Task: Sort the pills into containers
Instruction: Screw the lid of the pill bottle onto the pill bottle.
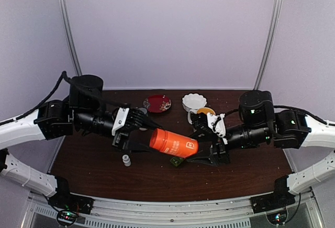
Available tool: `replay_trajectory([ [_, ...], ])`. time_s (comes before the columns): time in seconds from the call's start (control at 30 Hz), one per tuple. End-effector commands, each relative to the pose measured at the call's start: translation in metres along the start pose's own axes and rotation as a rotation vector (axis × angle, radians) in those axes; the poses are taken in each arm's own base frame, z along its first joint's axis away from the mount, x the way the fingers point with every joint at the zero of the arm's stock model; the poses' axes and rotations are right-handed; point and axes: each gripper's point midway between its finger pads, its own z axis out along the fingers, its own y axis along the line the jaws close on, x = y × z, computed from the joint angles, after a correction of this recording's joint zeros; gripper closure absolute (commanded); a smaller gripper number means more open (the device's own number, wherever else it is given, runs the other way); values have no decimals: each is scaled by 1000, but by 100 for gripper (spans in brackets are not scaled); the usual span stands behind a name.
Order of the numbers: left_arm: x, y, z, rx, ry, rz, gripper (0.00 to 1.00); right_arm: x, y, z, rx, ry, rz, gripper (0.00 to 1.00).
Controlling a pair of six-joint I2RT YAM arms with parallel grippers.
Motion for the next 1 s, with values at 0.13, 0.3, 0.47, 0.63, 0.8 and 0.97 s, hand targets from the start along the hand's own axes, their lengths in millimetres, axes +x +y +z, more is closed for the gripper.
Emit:
replay_trajectory([
  [0.13,12,-51,2,217,7,819,100,-33,32,1,-224,-125,78,100],
  [0.3,22,-40,4,167,94,1040,100,-31,31,0,-224,-118,84,100],
  [0.47,42,-17,8,85,291,1255,100,-31,31,-2,-237,-120,96,100],
  [0.63,58,8,14,-25,503,1465,100,-31,30,-3,-248,-119,113,100],
  [0.8,64,20,17,-111,595,1591,100,-28,28,-4,-241,-118,124,100],
  [0.97,68,24,21,-143,635,1606,100,-25,23,-5,-219,-108,133,100],
])
